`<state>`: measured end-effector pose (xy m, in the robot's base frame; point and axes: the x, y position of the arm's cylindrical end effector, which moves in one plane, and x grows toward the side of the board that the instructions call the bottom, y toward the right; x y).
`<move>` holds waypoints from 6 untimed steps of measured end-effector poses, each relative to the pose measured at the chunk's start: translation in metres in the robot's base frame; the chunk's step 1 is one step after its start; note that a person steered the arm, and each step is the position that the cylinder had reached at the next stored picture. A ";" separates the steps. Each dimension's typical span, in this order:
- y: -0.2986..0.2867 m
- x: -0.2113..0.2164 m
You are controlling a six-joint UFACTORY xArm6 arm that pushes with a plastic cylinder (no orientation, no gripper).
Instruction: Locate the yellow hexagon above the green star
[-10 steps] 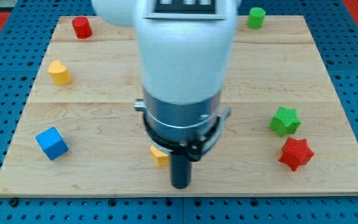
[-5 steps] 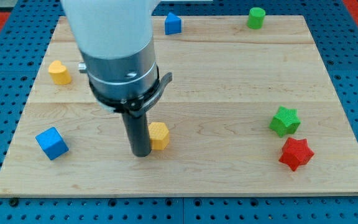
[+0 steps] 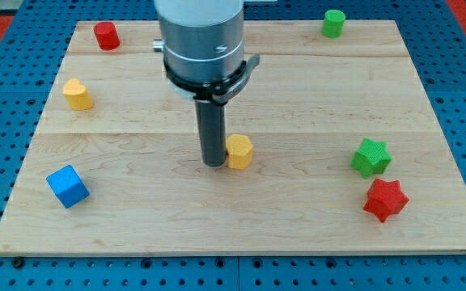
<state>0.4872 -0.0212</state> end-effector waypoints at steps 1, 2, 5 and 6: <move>0.047 -0.023; 0.090 -0.025; 0.121 -0.019; 0.164 -0.028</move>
<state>0.4587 0.1433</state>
